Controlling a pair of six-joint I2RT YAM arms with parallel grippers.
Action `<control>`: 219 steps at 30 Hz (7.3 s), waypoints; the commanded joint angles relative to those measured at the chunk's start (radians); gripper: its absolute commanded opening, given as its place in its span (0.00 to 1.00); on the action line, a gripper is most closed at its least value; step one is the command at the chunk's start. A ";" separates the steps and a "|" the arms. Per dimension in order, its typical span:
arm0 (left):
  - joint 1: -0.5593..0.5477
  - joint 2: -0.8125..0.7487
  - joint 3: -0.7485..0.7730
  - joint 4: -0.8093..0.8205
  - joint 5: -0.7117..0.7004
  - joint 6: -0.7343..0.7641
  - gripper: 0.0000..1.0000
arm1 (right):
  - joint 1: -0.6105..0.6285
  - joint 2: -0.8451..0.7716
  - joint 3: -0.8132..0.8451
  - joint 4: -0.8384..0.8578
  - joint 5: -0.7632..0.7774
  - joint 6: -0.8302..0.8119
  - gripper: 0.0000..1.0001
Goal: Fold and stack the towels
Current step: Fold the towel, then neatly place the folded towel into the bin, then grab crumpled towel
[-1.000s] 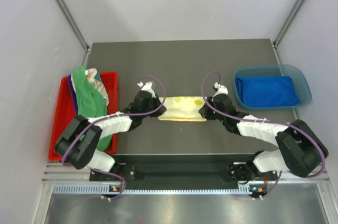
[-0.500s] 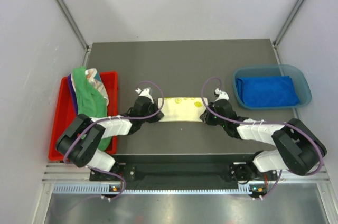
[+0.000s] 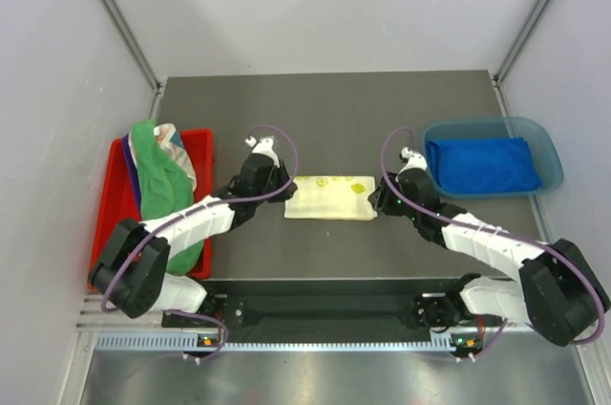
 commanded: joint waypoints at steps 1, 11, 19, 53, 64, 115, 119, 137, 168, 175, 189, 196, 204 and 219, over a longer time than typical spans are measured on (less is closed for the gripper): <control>-0.003 -0.033 0.057 -0.028 0.029 0.041 0.23 | -0.052 0.035 0.048 -0.033 -0.020 -0.041 0.42; -0.077 0.157 0.108 0.126 0.194 0.012 0.24 | -0.113 0.217 0.118 0.057 -0.131 -0.075 0.58; -0.109 0.255 0.111 0.179 0.176 -0.026 0.24 | -0.086 0.326 0.140 0.106 -0.157 -0.041 0.57; -0.114 -0.401 0.200 -0.410 -0.039 0.052 0.21 | 0.037 0.351 0.457 -0.470 0.381 -0.268 0.00; -0.114 -0.545 0.172 -0.525 -0.002 0.171 0.21 | 0.026 0.354 0.684 -0.700 0.655 -0.412 0.00; -0.132 -0.934 0.117 -0.677 -0.051 0.236 0.28 | -0.629 0.394 0.572 -0.019 0.691 -0.996 0.00; -0.134 -0.934 0.116 -0.677 -0.049 0.237 0.28 | -0.656 0.535 0.633 -0.079 0.688 -0.942 0.20; -0.140 -0.931 0.114 -0.676 -0.051 0.237 0.29 | -0.687 0.500 0.756 -0.283 0.624 -0.629 0.87; -0.138 -0.716 0.158 -0.772 -0.451 0.106 0.39 | -0.213 -0.077 0.252 -0.239 0.178 -0.256 0.87; 0.131 -0.405 0.283 -0.789 -0.515 0.024 0.54 | -0.204 -0.124 0.218 -0.210 0.078 -0.282 0.88; 0.716 -0.066 0.361 -0.691 -0.462 -0.085 0.58 | -0.201 -0.147 0.189 -0.170 -0.099 -0.270 0.88; 0.793 0.092 0.383 -0.549 -0.468 -0.086 0.52 | -0.202 -0.121 0.183 -0.145 -0.141 -0.265 0.88; 0.848 0.220 0.419 -0.470 -0.448 -0.076 0.55 | -0.202 -0.063 0.183 -0.122 -0.160 -0.262 0.87; 0.868 0.341 0.464 -0.501 -0.395 -0.100 0.27 | -0.201 -0.058 0.178 -0.130 -0.135 -0.271 0.86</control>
